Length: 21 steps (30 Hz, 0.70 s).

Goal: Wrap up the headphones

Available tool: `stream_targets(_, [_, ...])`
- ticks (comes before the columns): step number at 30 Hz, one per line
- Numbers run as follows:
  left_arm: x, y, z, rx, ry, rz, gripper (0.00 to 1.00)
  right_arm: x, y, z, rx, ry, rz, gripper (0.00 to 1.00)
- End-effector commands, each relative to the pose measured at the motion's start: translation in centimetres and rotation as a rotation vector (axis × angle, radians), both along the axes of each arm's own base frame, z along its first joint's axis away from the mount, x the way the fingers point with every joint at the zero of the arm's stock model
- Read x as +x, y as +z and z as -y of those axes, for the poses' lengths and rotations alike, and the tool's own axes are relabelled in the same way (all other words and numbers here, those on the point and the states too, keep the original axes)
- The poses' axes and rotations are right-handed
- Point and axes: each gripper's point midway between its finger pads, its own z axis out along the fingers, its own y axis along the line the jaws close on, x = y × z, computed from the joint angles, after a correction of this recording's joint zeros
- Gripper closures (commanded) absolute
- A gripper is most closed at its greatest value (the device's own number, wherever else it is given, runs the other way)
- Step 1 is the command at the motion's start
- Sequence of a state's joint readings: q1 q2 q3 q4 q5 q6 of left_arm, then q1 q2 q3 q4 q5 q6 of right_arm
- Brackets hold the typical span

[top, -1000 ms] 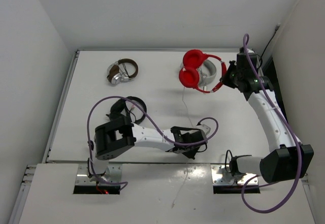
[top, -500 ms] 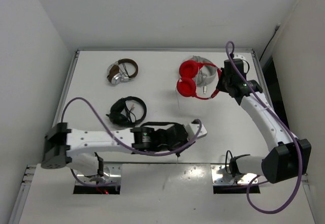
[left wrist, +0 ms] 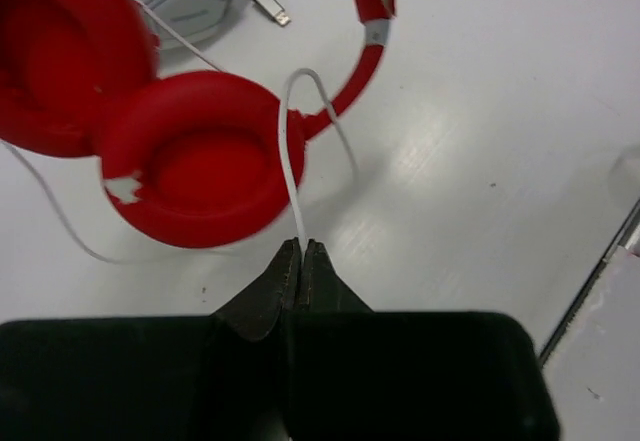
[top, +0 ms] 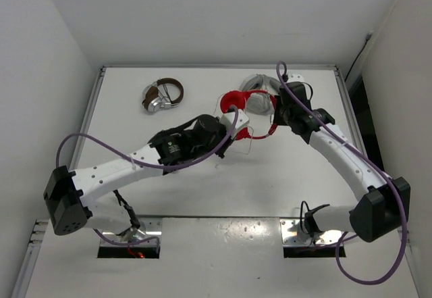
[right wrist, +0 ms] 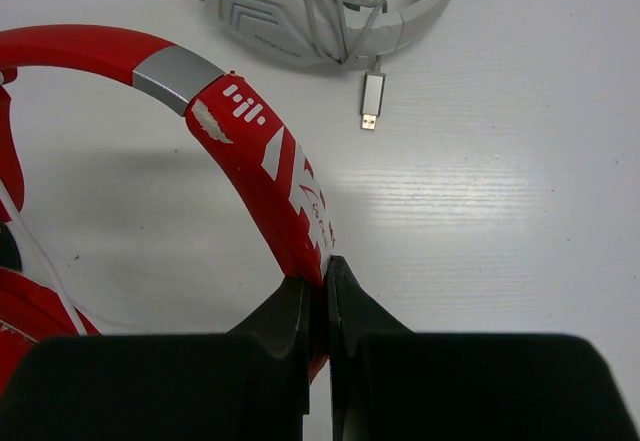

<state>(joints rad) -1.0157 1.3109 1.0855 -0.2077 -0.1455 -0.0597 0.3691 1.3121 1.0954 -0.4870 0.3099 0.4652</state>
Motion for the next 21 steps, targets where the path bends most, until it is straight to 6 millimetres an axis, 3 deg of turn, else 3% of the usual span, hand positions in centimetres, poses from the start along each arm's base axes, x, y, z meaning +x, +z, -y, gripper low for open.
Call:
stream_targets(1, [2.3,4.9,0.7,-0.112,0.005,0.084,1.00,1.5,2.9,-1.0,0.056,0.015,0.132,1.00])
stream_targets(6, [5.6,6.8,-0.4,-0.123,0.061,0.131,1.00,0.6,1.7,-1.3,0.016,0.064,0.123,1.00])
stream_targets(7, [6.0,8.0,-0.5,-0.135,0.067,0.156,1.00,0.4,1.2,-1.3,0.012,0.064,0.111,1.00])
stream_targets(11, [8.7,9.3,-1.6,-0.134,0.130,0.196,1.00,-0.2,1.4,-1.4,-0.016,0.096,0.130,1.00])
stream_targets(21, [16.3,10.7,-5.3,-0.084,0.284,0.279,1.00,-2.3,0.0,-2.7,-0.038,0.243,0.102,1.00])
